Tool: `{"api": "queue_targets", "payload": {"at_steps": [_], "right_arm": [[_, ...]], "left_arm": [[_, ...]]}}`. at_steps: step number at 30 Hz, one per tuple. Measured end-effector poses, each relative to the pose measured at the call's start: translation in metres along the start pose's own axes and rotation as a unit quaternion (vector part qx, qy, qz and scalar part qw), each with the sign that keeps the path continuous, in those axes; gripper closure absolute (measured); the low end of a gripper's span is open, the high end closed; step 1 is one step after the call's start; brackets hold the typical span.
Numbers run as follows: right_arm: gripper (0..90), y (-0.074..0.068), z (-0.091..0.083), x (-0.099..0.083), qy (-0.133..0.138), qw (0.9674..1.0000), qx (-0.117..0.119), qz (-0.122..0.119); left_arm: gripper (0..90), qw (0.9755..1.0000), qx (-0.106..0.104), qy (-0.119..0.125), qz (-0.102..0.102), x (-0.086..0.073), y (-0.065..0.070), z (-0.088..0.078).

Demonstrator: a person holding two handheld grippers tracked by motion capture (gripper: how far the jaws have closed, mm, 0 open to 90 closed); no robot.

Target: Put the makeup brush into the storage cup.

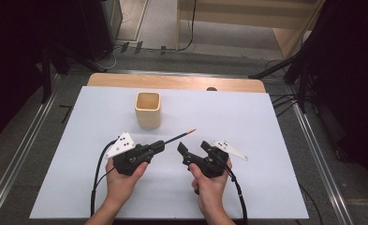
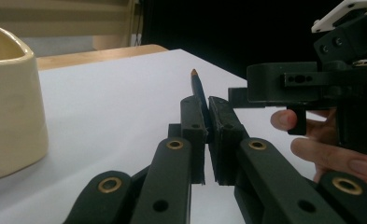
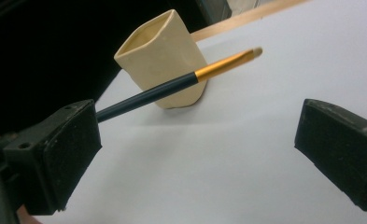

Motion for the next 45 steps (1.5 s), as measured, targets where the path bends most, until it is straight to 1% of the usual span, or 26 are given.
{"api": "queue_targets", "payload": {"at_steps": [2, 4, 5, 8, 10, 11, 12, 15, 19, 22, 26, 30, 32, 35, 37, 38, 39, 40, 41, 42, 43, 44, 45], "right_arm": [[0.0, 0.002, -0.001, -0.001, -0.004, 0.9997, -0.004, 0.022], [0.7, 0.003, -0.001, -0.001, -0.006, 0.9992, 0.000, 0.039], [2.5, 0.003, -0.001, -0.001, -0.004, 0.9989, 0.004, 0.047], [13.0, 0.004, -0.003, 0.000, 0.007, 0.9974, 0.015, 0.070], [16.1, 0.007, -0.003, 0.000, 0.009, 0.9972, 0.010, 0.074], [18.5, 0.008, -0.002, 0.000, 0.007, 0.9969, 0.011, 0.078], [20.5, 0.008, -0.002, -0.001, 0.007, 0.9963, 0.018, 0.083], [25.9, 0.010, -0.001, -0.003, 0.004, 0.9940, 0.029, 0.105], [30.2, 0.011, 0.000, -0.004, -0.001, 0.9901, 0.047, 0.133], [32.7, 0.013, 0.000, -0.004, 0.000, 0.9884, 0.050, 0.144], [37.7, 0.015, -0.001, -0.002, 0.004, 0.9875, 0.053, 0.148], [47.9, 0.018, 0.000, -0.003, 0.002, 0.9866, 0.050, 0.155], [52.5, 0.020, 0.000, -0.004, 0.002, 0.9859, 0.053, 0.159], [57.0, 0.023, 0.000, -0.005, 0.006, 0.9833, 0.059, 0.172], [61.8, 0.024, 0.000, -0.005, 0.006, 0.9821, 0.066, 0.176], [65.6, 0.024, 0.000, -0.005, 0.012, 0.9804, 0.075, 0.182], [77.0, 0.025, -0.001, -0.004, 0.020, 0.9787, 0.086, 0.185], [83.0, 0.027, -0.003, -0.003, 0.029, 0.9782, 0.093, 0.183], [83.9, 0.028, -0.006, -0.001, 0.041, 0.9774, 0.101, 0.181], [84.0, 0.028, -0.008, 0.002, 0.056, 0.9771, 0.111, 0.173], [84.1, 0.028, -0.010, 0.005, 0.064, 0.9777, 0.116, 0.163], [84.1, 0.027, -0.012, 0.007, 0.068, 0.9800, 0.115, 0.148], [84.1, 0.027, -0.013, 0.009, 0.070, 0.9842, 0.106, 0.124]], "left_arm": [[86.6, 1.0000, -0.001, 0.001, 0.002, -0.002, 0.003, 0.002], [86.6, 1.0000, -0.003, 0.000, 0.007, -0.005, 0.006, 0.005], [86.6, 0.9999, -0.004, -0.002, 0.010, -0.006, 0.008, 0.006], [86.6, 0.9998, -0.008, -0.002, 0.016, -0.009, 0.013, 0.009], [86.6, 0.9998, -0.010, -0.005, 0.020, -0.011, 0.016, 0.011], [86.5, 0.9997, -0.010, -0.006, 0.022, -0.012, 0.016, 0.012], [86.6, 0.9997, -0.011, -0.007, 0.022, -0.013, 0.017, 0.013], [86.6, 0.9995, -0.013, -0.009, 0.026, -0.015, 0.020, 0.014], [86.6, 0.9992, -0.013, -0.011, 0.035, -0.017, 0.024, 0.016], [86.6, 0.9991, -0.013, -0.013, 0.037, -0.018, 0.024, 0.017], [86.6, 0.9990, -0.012, -0.017, 0.040, -0.019, 0.024, 0.018], [86.6, 0.9989, -0.012, -0.016, 0.042, -0.019, 0.024, 0.018], [86.6, 0.9989, -0.012, -0.017, 0.041, -0.019, 0.024, 0.018], [86.5, 0.9989, -0.014, -0.018, 0.040, -0.019, 0.024, 0.018], [86.4, 0.9988, -0.021, -0.028, 0.035, -0.021, 0.024, 0.021], [86.1, 0.9986, -0.024, -0.035, 0.031, -0.023, 0.023, 0.022], [82.7, 0.9987, -0.023, -0.039, 0.025, -0.024, 0.022, 0.024], [68.5, 0.9989, -0.017, -0.040, 0.020, -0.024, 0.020, 0.026], [56.0, 0.9989, -0.015, -0.041, 0.017, -0.024, 0.020, 0.027], [51.1, 0.9989, -0.018, -0.041, 0.016, -0.024, 0.019, 0.027], [48.9, 0.9989, -0.020, -0.040, 0.014, -0.024, 0.019, 0.027], [46.8, 0.9989, -0.018, -0.041, 0.015, -0.024, 0.019, 0.027], [45.7, 0.9989, -0.016, -0.041, 0.014, -0.024, 0.018, 0.028]]}}
Point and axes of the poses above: each handheld gripper's, and its own axes: z roughly forward along the jaws, x roughly out of its top, y roughly to its right, the point moved 6 cm from there along z, roughly forward along the jaws, and after that the axes turned 11 degrees about -z, right-handed, at the moved point
